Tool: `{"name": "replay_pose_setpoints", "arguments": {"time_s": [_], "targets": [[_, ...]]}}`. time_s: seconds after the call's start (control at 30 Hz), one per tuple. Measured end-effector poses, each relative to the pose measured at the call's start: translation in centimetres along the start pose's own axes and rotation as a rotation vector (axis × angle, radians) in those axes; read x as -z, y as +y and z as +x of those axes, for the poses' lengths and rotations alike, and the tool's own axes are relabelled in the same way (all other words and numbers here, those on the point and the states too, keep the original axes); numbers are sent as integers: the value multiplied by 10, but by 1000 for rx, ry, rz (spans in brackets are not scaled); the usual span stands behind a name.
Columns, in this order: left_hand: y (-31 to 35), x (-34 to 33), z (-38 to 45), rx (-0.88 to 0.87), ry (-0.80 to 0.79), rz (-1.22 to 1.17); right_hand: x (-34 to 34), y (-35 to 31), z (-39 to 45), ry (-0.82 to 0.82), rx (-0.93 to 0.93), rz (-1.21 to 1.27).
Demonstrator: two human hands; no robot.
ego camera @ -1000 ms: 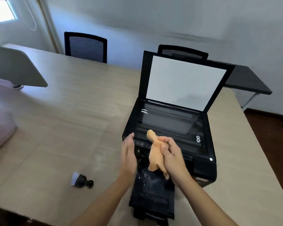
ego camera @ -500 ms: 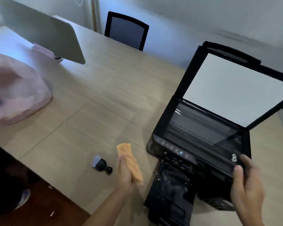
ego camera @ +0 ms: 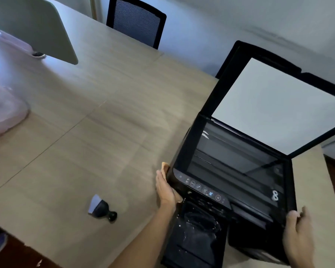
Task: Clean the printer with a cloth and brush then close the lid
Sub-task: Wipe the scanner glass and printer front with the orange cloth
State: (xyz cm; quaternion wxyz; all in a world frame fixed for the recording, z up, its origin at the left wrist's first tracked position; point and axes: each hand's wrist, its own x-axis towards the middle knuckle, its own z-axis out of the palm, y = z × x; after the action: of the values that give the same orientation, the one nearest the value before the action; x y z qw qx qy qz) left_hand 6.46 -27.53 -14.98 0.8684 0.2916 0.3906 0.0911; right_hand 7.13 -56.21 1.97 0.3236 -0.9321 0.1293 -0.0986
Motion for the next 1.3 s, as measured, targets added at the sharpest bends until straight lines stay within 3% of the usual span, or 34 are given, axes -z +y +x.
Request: {"name": "replay_pose_setpoints", "arguments": {"time_s": [0.07, 0.13, 0.2, 0.27, 0.33, 0.4, 0.53, 0.63, 0.77, 0.83, 0.9, 1.03, 1.2, 1.3], "targets": [[38, -22, -56, -67, 1, 32, 1, 2, -2, -1, -9, 2], [75, -47, -113, -281, -89, 140, -1, 4, -3, -12, -16, 6], [88, -53, -111, -474, -198, 207, 0, 6, -2, -23, -37, -12], [92, -48, -83, -453, -157, 139, 0, 8, -2, -20, -31, -9], [87, -42, -67, -398, -32, 249, 0, 6, -3, -18, -27, 3], [75, -42, -86, -610, 23, 503, -1, 5, -5, -15, -10, 33], [32, -44, -131, -1022, -36, 1029, 3, 9, -6, -20, 17, 78], [3, -46, -149, -1114, -165, 1402, 3, 13, -7, -28, 24, 126], [-6, -55, -160, -1288, -381, 1644, 3, 17, -6, -54, 44, 176], [24, -55, -136, -1455, -359, 1683, 2, 18, -5, -51, 60, 181], [56, -54, -110, -1572, -172, 1556, 2, 19, -6, -65, 75, 195], [55, -62, -96, -1427, 169, 1071, 1, 21, -6, -65, 106, 211], [30, -86, -83, -783, 418, 108, 4, 23, -6, -71, 118, 237], [-18, -110, -124, -360, 347, -79, 6, 28, -5, -72, 115, 241]]}}
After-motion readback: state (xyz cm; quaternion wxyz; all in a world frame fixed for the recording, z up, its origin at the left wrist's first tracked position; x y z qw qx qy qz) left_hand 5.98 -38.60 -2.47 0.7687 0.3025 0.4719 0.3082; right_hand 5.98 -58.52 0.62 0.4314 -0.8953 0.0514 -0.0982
